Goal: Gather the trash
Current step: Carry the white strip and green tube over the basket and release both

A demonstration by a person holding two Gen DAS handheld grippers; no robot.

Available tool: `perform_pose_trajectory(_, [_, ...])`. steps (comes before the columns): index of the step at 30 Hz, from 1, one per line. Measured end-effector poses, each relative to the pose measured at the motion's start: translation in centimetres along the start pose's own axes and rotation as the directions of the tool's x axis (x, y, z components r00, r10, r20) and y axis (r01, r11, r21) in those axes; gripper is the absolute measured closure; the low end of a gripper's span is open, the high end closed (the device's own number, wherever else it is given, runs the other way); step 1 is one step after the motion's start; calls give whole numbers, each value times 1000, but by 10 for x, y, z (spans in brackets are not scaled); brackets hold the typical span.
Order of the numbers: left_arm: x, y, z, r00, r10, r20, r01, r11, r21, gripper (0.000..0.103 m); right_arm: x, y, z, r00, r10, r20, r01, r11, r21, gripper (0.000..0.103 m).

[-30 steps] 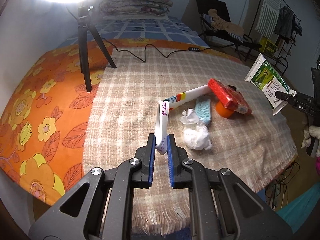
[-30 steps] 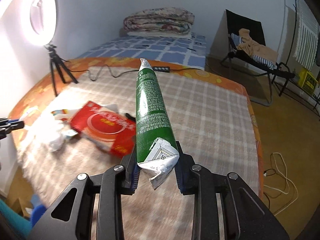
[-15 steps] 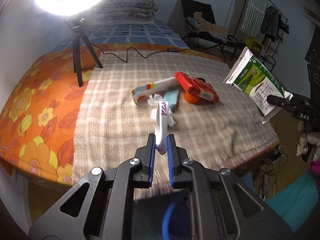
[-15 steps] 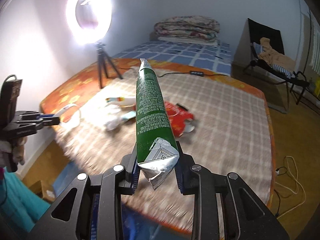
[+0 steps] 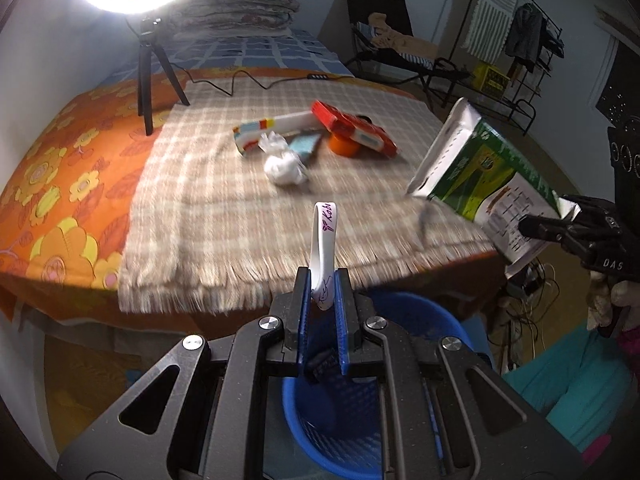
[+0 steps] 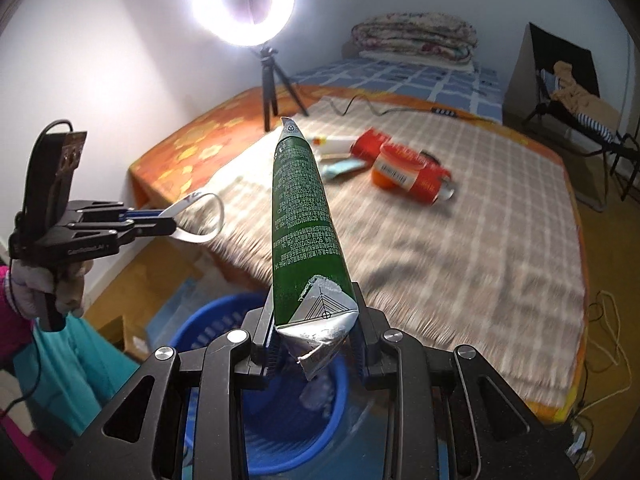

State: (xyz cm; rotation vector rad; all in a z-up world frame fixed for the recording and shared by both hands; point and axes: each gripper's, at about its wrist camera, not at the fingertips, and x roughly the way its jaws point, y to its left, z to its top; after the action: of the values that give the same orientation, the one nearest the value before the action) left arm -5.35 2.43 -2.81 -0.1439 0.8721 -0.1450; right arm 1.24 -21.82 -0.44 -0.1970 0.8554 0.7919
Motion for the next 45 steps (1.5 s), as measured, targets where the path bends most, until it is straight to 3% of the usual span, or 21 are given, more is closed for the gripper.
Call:
perform_pose_trajectory(9, [14, -18, -31, 997, -24, -70, 25, 1000, 15, 93, 16, 17, -32, 996, 29, -84, -29, 1000, -3, 75])
perform_pose_trajectory(20, [47, -30, -69, 977, -39, -207, 50, 998, 49, 93, 43, 24, -63, 981, 41, -190, -41, 999, 3, 75])
perform_pose_trajectory(29, [67, -32, -86, 958, -46, -282, 63, 997, 52, 93, 65, 29, -82, 959, 57, -277, -58, 998, 6, 75])
perform_pose_trajectory(39, [76, -32, -90, 949, -50, -311, 67, 997, 45, 93, 74, 35, -92, 942, 80, -326, -82, 997, 8, 72])
perform_pose_trajectory(42, [78, -34, -91, 947, -49, -317, 67, 997, 47, 91, 75, 36, -93, 940, 83, -330, -84, 996, 11, 72])
perform_pose_trajectory(45, [79, -35, -91, 946, -49, -322, 69, 996, 49, 81, 78, 37, -93, 938, 86, -336, -85, 996, 17, 72])
